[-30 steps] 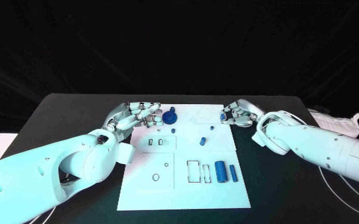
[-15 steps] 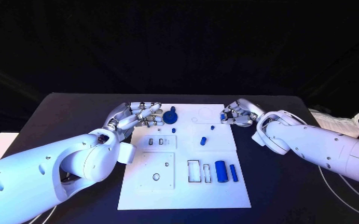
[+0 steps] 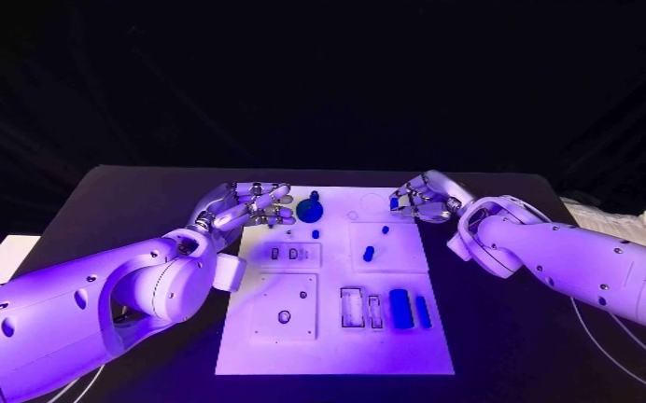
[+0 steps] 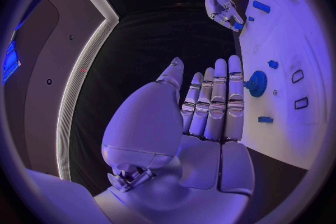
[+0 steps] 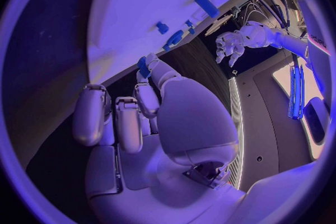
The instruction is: Assemble the parts on the task board
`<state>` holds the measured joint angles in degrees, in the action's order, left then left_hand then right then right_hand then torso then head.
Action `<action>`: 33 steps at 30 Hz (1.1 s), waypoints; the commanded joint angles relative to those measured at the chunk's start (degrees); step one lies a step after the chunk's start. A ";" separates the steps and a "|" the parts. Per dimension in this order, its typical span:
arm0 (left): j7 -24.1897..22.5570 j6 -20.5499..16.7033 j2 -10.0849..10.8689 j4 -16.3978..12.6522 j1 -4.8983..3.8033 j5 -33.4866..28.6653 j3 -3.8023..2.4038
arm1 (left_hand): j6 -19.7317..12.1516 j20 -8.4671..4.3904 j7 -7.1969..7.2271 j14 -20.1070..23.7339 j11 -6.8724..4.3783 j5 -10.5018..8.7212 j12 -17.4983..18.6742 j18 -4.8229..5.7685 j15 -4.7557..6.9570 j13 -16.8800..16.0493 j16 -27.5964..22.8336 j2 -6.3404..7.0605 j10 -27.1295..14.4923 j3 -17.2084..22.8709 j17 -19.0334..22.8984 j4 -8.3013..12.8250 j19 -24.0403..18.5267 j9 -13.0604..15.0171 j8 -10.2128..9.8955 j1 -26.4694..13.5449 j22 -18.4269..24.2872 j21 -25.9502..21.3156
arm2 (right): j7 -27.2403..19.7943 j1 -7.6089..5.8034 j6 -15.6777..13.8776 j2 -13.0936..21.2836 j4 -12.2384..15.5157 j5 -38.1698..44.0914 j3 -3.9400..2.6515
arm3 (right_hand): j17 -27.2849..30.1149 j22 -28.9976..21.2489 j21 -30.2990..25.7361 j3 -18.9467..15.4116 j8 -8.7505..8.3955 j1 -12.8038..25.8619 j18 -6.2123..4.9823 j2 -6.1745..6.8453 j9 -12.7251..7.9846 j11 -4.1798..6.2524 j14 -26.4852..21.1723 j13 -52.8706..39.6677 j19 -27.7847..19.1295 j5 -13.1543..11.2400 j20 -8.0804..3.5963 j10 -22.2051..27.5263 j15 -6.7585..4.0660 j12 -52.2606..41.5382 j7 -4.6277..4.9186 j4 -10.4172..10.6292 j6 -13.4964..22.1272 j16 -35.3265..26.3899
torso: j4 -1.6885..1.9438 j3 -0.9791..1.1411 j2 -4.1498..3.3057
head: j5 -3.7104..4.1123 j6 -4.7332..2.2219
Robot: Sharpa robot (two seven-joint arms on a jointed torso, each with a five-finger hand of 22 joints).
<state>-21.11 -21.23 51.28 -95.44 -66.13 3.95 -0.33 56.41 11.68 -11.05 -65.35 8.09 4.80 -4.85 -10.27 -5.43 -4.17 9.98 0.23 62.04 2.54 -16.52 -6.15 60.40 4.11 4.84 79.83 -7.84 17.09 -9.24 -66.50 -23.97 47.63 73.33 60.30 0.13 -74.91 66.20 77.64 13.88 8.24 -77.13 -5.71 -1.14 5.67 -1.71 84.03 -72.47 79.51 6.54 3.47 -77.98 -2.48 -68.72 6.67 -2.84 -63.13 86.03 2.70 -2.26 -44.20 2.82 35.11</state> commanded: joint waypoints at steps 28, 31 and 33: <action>-0.27 1.02 -0.55 2.68 0.00 -1.99 -0.02 | 0.19 -0.11 0.03 -0.39 0.24 -0.08 0.39 -0.14 -0.10 0.05 -0.49 -0.42 0.27 -0.16 -0.15 0.40 0.42 -0.08 -0.35 0.06 0.11 -0.40 | 25.89 1.12 0.91 -12.32 13.38 23.65 1.06 | -8.59 -0.48 0.06 1.06 -0.43 0.52 0.97 -0.16 0.98 0.53 4.55 0.91 -0.09 -0.23 -0.31 0.06 -0.41 1.31 -0.63 -0.50 0.09 -0.28 | 0.26 -0.23 0.60 | -1.95 1.70; -0.23 1.01 -0.60 2.69 0.00 -2.17 -0.02 | 0.19 -0.11 0.03 -0.39 0.24 -0.08 0.39 -0.14 -0.10 0.05 -0.49 -0.42 0.27 -0.16 -0.15 0.40 0.42 -0.08 -0.35 0.06 0.11 -0.40 | 26.06 1.52 1.29 -13.33 12.97 23.89 1.18 | -8.55 -0.58 0.01 1.11 -0.51 0.72 0.95 -0.10 0.97 0.48 4.54 0.92 -0.12 -0.30 -0.29 0.06 -0.38 1.34 -0.58 -0.47 0.15 -0.31 | 0.30 -0.22 0.60 | -1.92 1.83; -0.20 1.03 -0.63 2.70 0.00 -2.24 -0.02 | 0.19 -0.11 0.03 -0.39 0.24 -0.08 0.39 -0.14 -0.10 0.05 -0.49 -0.42 0.27 -0.16 -0.15 0.40 0.42 -0.08 -0.35 0.06 0.11 -0.40 | 26.18 1.78 1.46 -13.85 12.76 23.98 1.23 | -8.54 -0.59 0.00 1.13 -0.53 0.79 0.95 -0.08 0.97 0.47 4.54 0.93 -0.13 -0.32 -0.29 0.07 -0.37 1.36 -0.56 -0.46 0.17 -0.32 | 0.29 -0.22 0.59 | -1.96 1.89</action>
<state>-21.09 -20.83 50.78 -92.68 -66.11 2.65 -0.31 56.41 11.68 -11.05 -65.35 8.09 4.80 -4.85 -10.27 -5.43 -4.17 9.74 0.23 62.04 2.39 -16.58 -5.99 60.40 4.11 4.85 79.83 -7.81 16.85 15.29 -64.87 -23.85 34.01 86.22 81.81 1.34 -74.94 65.67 77.64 14.65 7.38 -76.67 -5.71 -1.10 5.68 -1.34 84.03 -71.47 79.51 6.50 3.48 -78.01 -2.48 -67.56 6.25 -3.32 -62.71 86.03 2.97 -2.51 -43.57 0.86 36.91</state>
